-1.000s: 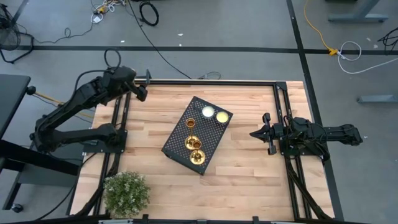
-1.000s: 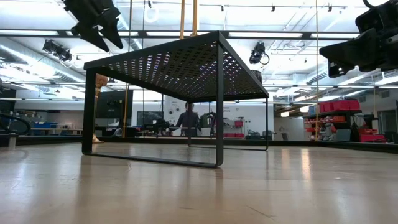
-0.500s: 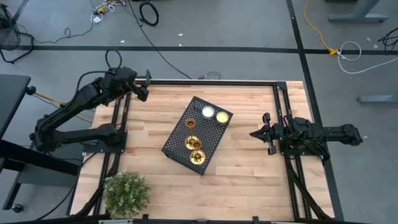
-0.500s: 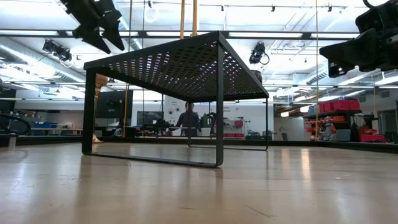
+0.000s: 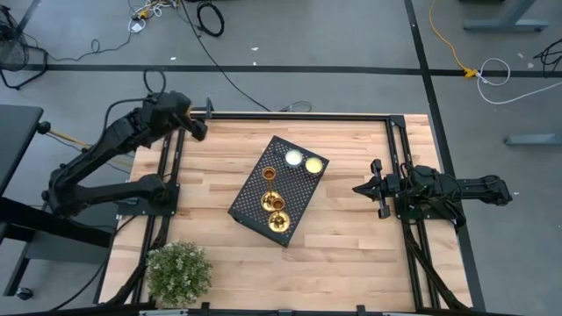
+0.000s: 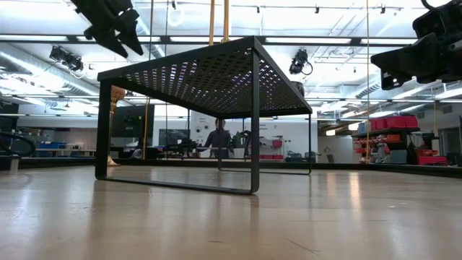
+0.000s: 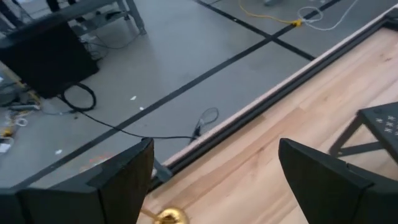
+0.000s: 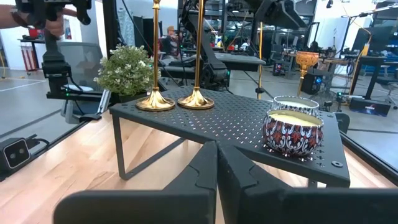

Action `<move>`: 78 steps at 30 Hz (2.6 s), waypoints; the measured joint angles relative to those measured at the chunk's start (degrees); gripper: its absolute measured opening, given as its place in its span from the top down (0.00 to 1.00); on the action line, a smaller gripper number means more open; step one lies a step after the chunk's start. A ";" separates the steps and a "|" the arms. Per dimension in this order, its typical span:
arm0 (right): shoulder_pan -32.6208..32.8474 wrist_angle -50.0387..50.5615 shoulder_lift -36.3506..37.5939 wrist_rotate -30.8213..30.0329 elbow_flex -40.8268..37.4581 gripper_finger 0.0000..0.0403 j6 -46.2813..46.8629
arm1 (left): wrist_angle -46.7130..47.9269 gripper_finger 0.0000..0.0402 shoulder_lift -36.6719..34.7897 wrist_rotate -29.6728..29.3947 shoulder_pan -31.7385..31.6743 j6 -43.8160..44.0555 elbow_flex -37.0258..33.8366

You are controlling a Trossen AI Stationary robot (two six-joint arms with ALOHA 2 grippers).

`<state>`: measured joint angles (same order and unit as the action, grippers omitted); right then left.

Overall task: Stock candles on shelf
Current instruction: Put the orange scented candle on the shelf

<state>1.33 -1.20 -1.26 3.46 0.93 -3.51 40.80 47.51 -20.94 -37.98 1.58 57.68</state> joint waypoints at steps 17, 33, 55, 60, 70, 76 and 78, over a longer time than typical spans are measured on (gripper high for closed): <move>0.01 0.01 -0.01 0.00 0.00 0.98 0.00 | 12.10 0.09 7.99 0.19 -8.75 -2.32 12.63; 0.01 -0.01 -0.01 0.00 0.00 0.98 0.00 | 27.22 0.02 17.74 1.20 -12.72 3.59 21.84; 0.01 0.00 0.00 0.00 0.00 0.98 0.00 | 29.61 0.02 17.70 6.91 -14.42 3.84 23.73; 0.00 -0.01 -0.01 0.02 0.00 0.98 0.00 | 29.61 0.03 17.70 9.63 -15.23 2.85 23.73; 0.01 -0.01 0.00 0.00 0.00 0.98 0.00 | 29.25 0.03 17.70 8.89 -15.23 3.72 23.73; 0.01 0.00 -0.01 0.01 0.00 0.98 0.00 | 28.22 0.03 16.97 8.03 -15.23 3.75 23.69; 0.00 -0.01 -0.01 0.00 0.00 0.98 0.00 | 26.40 0.03 16.33 8.07 -15.23 3.76 22.81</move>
<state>1.33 -1.21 -1.27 3.46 0.93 -3.51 67.20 63.85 -12.86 -53.21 5.33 80.49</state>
